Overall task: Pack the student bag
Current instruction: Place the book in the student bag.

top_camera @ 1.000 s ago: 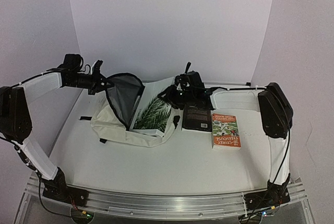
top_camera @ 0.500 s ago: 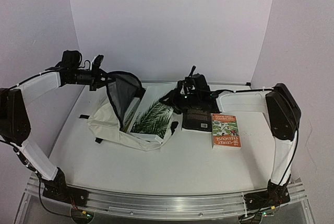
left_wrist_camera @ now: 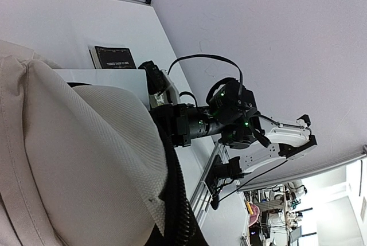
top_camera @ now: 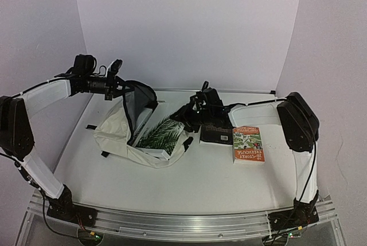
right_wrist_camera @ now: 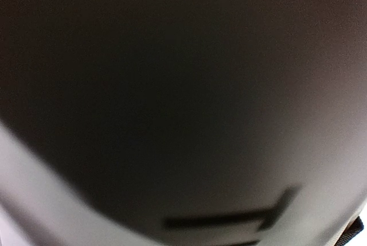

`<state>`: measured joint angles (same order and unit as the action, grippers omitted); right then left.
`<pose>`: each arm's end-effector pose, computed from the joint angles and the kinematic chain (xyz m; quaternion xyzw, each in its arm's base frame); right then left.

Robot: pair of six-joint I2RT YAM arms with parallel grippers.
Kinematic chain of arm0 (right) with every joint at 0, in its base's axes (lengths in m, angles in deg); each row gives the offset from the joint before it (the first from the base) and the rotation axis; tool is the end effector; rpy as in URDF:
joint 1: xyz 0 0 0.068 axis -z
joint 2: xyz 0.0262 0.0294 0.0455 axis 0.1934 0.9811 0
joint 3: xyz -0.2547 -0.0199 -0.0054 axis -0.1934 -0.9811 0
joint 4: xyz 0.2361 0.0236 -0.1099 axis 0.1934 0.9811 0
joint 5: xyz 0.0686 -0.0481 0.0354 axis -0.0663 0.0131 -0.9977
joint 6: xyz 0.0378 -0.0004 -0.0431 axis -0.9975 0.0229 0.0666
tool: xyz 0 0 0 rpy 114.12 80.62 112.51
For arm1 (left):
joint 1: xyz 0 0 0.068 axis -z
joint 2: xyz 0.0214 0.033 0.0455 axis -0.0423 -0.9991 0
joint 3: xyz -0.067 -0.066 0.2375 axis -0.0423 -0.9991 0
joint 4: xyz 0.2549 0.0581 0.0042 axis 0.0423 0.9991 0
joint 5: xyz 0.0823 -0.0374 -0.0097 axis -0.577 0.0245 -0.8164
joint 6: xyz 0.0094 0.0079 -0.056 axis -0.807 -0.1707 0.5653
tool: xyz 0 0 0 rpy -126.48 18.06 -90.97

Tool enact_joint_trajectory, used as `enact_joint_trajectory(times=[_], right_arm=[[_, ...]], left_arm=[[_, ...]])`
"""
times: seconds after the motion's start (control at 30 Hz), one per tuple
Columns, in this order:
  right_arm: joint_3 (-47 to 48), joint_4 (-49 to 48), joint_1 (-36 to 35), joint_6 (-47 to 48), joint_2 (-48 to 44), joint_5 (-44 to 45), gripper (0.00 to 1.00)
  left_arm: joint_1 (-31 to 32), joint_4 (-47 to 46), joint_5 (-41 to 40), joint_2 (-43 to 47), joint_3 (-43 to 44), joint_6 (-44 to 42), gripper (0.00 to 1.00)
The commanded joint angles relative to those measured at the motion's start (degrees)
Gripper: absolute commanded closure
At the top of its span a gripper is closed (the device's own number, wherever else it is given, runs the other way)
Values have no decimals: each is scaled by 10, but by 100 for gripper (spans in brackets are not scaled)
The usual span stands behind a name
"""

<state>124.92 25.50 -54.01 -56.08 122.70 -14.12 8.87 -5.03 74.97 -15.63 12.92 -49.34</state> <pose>0.3395 0.3375 0.1717 0.0468 0.8405 0.5150 0.1618 0.3379 -0.1044 0.3015 0.1467 0.7754 -0.5677 0.2342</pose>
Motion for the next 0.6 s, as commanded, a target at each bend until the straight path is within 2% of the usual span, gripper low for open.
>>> enact_joint_trajectory(times=[0.0, 0.17, 0.33, 0.57], right_arm=[[24, 4, -7, -63, 32, 35, 56], [73, 5, -17, -59, 46, 20, 55], [62, 10, -38, -31, 21, 4, 55], [63, 57, -63, 10, -13, -20, 56]], left_arm=[[10, -66, 72, 16, 32, -25, 100], [15, -65, 69, 4, 27, -28, 100], [15, -15, 6, -15, 39, -49, 100], [14, -10, -32, -23, 40, -43, 100]])
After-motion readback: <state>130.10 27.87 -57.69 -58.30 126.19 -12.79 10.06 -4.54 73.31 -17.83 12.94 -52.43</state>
